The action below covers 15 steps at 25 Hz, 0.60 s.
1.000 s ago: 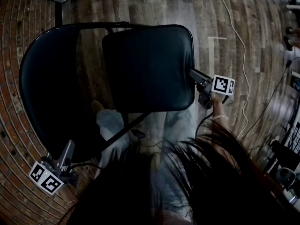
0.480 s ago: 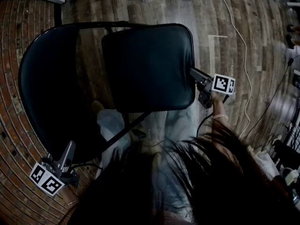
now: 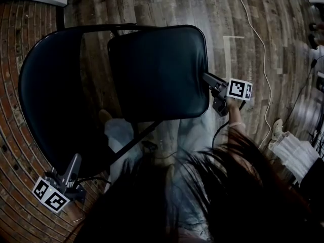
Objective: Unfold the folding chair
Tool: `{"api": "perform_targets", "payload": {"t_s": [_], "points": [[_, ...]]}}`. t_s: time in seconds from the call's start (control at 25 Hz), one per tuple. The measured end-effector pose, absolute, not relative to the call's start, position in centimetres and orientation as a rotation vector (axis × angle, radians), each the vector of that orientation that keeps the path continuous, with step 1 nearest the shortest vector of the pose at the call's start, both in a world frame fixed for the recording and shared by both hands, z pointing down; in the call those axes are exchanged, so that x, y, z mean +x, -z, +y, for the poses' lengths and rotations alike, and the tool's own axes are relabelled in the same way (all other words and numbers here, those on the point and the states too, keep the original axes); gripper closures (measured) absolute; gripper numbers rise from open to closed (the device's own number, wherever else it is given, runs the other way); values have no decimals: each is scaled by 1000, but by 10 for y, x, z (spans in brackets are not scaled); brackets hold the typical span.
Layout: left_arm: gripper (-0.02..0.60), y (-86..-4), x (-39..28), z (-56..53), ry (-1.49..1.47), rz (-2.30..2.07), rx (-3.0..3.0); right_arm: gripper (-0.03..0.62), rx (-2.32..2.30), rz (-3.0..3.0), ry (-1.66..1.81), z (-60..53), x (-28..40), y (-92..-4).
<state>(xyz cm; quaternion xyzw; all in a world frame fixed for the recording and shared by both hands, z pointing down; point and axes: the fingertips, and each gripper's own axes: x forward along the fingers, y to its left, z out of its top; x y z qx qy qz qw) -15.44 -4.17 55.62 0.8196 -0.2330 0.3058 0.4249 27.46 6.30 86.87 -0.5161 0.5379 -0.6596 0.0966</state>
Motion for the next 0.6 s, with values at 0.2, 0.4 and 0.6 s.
{"api": "perform_targets", "payload": {"t_s": [0.2, 0.4, 0.6], "points": [[469, -556, -151, -41, -769, -577, 2049, 352, -1507, 1606, 1939, 65, 272, -872], [468, -556, -146, -39, -775, -573, 2049, 352, -1512, 1593, 1945, 70, 274, -877], [466, -557, -139, -36, -773, -576, 2046, 352, -1522, 1584, 1948, 72, 278, -882]]}}
